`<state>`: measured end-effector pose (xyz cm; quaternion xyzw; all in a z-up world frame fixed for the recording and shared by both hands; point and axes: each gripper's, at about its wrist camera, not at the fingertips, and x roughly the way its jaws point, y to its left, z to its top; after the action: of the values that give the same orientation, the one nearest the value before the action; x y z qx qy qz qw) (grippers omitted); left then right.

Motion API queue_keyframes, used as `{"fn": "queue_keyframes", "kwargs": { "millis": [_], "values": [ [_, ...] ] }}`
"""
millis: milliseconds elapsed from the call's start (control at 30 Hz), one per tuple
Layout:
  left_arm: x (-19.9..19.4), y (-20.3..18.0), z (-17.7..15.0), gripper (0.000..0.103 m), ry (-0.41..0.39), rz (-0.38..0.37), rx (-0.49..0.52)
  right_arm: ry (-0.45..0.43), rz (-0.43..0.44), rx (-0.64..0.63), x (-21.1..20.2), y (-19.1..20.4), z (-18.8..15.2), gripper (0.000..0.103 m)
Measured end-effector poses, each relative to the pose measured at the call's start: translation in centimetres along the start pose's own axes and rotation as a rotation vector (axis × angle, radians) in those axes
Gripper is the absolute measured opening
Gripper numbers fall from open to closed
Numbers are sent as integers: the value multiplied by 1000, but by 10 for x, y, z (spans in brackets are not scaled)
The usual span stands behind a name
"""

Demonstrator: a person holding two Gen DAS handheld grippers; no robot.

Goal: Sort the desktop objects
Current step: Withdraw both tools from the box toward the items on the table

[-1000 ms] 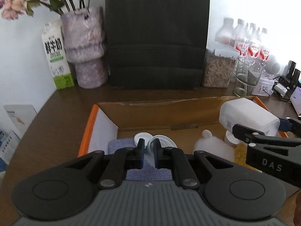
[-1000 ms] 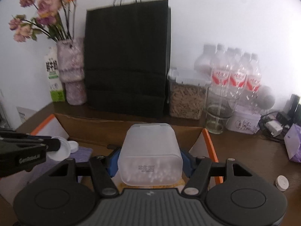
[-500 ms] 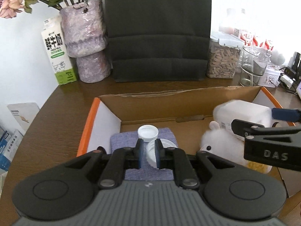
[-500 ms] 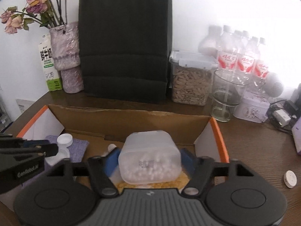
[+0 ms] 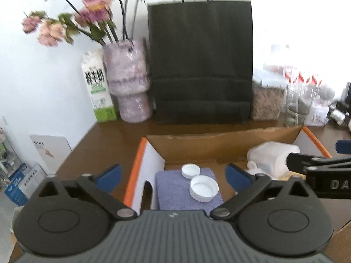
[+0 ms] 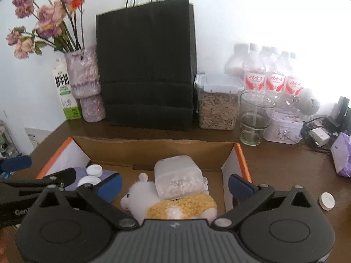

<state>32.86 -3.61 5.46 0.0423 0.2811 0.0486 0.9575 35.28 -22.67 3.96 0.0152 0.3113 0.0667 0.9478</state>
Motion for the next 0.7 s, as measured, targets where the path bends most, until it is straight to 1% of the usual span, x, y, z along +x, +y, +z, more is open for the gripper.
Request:
{"fn": "queue_keyframes", "kwargs": {
  "millis": [167,400,500,600,700],
  "values": [
    [-37,9,-6,103,-83,-25,-3,-53,20,-19,-40,2,-10,103],
    [-89,26,-37,103,-169,-41,-20,-128,50,-49,-100,7,-48,103],
    [-105,33,-53,103,-186,-41,-19,-145,56,-60,-118,8,-67,103],
    [-115,41,-71,103,-187,-48,-22,-139,78,-45,-130,8,-88,103],
    [-121,50,-91,103,-164,-49,-31,-126,91,-11,-139,5,-110,103]
  ]
}}
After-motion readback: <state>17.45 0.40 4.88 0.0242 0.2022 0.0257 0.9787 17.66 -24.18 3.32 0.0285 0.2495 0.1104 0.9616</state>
